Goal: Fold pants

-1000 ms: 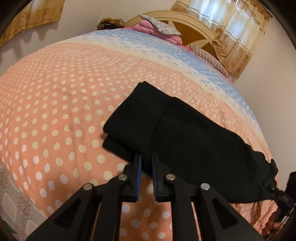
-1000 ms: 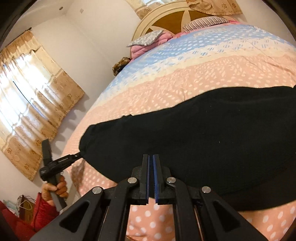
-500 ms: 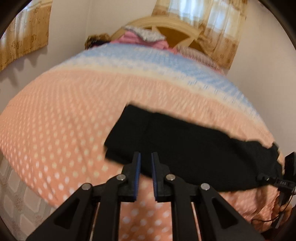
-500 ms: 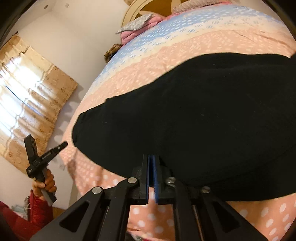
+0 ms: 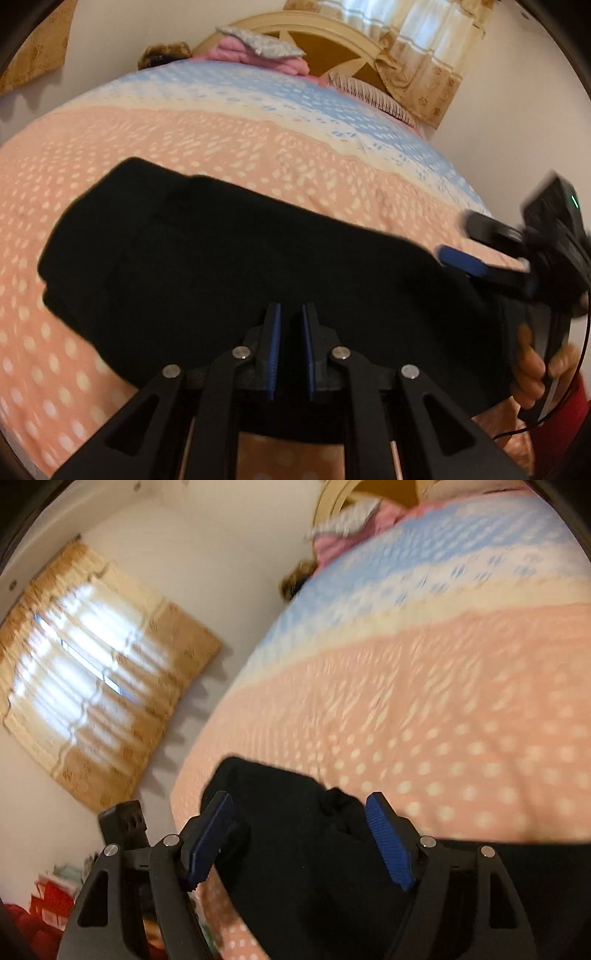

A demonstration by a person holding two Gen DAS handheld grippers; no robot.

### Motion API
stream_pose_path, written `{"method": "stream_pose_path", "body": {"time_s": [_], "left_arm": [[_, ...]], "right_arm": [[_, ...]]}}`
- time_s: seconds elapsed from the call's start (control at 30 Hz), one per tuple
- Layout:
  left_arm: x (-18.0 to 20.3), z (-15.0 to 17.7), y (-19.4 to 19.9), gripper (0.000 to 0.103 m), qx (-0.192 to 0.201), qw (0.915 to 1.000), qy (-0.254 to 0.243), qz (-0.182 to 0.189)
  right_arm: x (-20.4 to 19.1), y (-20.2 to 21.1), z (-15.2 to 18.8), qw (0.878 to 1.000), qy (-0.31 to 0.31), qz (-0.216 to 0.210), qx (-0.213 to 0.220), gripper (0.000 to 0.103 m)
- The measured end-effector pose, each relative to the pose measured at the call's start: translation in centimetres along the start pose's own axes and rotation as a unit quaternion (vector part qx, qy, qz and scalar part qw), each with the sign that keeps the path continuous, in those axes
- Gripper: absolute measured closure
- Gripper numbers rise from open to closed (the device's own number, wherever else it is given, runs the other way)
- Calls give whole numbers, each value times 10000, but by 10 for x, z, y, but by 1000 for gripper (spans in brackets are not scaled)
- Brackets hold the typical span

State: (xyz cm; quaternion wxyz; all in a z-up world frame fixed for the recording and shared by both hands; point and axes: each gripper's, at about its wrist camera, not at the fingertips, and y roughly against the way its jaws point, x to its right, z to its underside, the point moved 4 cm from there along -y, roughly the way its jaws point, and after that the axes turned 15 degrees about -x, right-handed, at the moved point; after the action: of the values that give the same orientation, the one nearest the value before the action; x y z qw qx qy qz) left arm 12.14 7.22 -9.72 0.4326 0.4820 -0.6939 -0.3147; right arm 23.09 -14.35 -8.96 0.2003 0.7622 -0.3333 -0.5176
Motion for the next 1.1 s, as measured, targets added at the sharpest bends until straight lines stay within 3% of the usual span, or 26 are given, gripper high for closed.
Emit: {"method": "stream_pose_path", "body": {"time_s": [0.1,0.23,0.37,0.5,0.63,0.8,0.97,1.03,1.1], "left_arm": [[12,8,3,85,187,9984,-343,-419],[15,9,4,76,243,9979,-417,-442],[22,13,0,70,300,9949,-671,-694],[20,11,-1,70,290,9953,-625,-679],[18,9,-4,69,227,9973,-499,-490],[23,11,-5,68,239,9959,-600,-637],[26,10,-7,67,180,9942,-759,-738],[27,9,-8,67,165,9943,-762,-730],[27,9,-8,67,176,9941,-785,-733]], "right_arm": [[-6,-23,6,9987,273,398,-173,27],[-26,-26,18,9963,587,518,-351,27],[-24,-42,13,9874,772,1147,-768,27],[-15,-54,11,9881,535,670,-1275,26],[-16,-53,0,9841,140,-489,-1704,26],[1,-72,-15,9753,-368,-1368,-1693,25],[24,-62,-43,9809,-617,-1340,-1264,28],[41,-56,-46,9696,-945,-1778,-1389,38],[51,-51,-45,9683,-1005,-1724,-1504,50]]}}
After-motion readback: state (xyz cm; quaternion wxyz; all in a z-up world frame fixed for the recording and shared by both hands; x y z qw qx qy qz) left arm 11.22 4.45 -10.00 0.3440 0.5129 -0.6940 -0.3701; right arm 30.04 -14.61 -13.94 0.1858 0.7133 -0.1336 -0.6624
